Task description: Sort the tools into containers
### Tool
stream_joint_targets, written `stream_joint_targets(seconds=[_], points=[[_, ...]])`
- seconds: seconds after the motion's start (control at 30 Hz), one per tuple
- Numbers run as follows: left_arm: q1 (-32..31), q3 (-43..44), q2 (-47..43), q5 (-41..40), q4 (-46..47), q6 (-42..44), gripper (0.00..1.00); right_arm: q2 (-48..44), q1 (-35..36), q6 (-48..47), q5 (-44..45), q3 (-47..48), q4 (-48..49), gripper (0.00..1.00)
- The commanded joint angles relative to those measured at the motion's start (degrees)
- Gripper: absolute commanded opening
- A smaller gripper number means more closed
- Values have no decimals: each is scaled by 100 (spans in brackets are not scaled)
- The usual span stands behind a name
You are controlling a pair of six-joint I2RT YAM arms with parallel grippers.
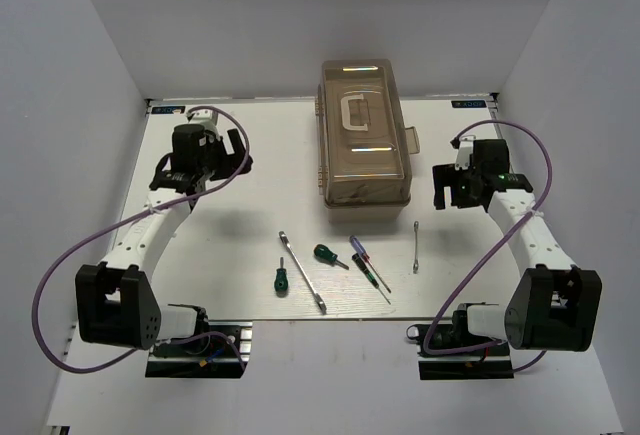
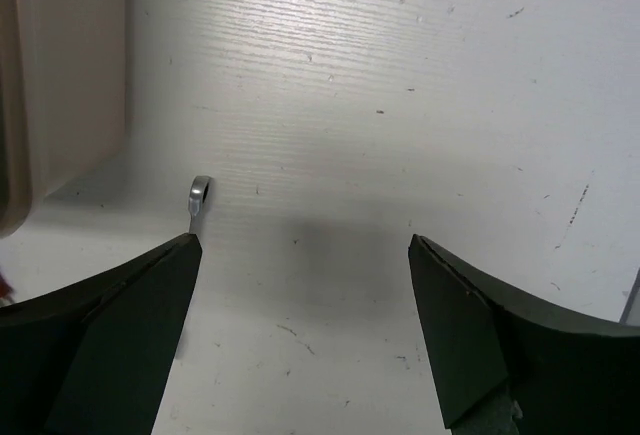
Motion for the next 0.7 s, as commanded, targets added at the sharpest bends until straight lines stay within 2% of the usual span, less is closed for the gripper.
stream_joint_targets(seconds=[0.0,0.07,0.1,0.13,0.17,0.2,0.23,0.27,0.3,0.33,0.37,0.47,0.5,0.53,0.57,0.6,0.63,0.67], points=[[10,275,88,376,179,-67,99,-44,-14,-33,51,298,112,90],[10,503,317,526,100,-67,95,-87,-14,-496,-420,333,77,90],[10,573,404,614,30,-67,85,-96,-23,-717,-598,342,42,88],[10,722,484,710,-49,-67,78,-123,-23,-1024,-765,437,-11,82],[10,775,615,807,-49,-67,71,-123,-5,-1244,-1045,482,-185,73],[10,828,616,938,-49,-15,56,-149,-5,-1325,-1231,587,-196,60],[10,933,695,940,-49,-14,48,-262,-5,-1352,-1189,649,-187,48],[10,934,695,1027,-49,38,37,-150,-5,-1230,-1180,841,-135,16],[10,1004,695,1088,-49,38,18,-167,-5,-1168,-1067,921,-30,0],[10,1057,695,1089,-49,38,7,-149,4,-1081,-866,991,84,0],[10,1057,695,1141,-49,38,0,-132,12,-1088,-846,1297,94,0],[10,1180,748,1343,-49,38,0,-53,21,-1150,-1144,1763,156,0],[10,1250,748,1562,55,38,0,130,47,-1167,-1649,2053,130,11],[10,1251,748,1712,108,38,4,202,65,-1124,-1846,2369,103,31],[10,1338,818,1870,170,38,31,376,83,-1080,-2031,2529,68,53],[10,1452,897,2193,275,38,48,578,170,-897,-2581,2878,-115,61],[-42,1522,950,2336,276,38,74,685,197,-799,-2751,3195,-134,69],[-42,1619,1002,2572,328,38,81,895,232,-711,-2997,3329,-134,74]])
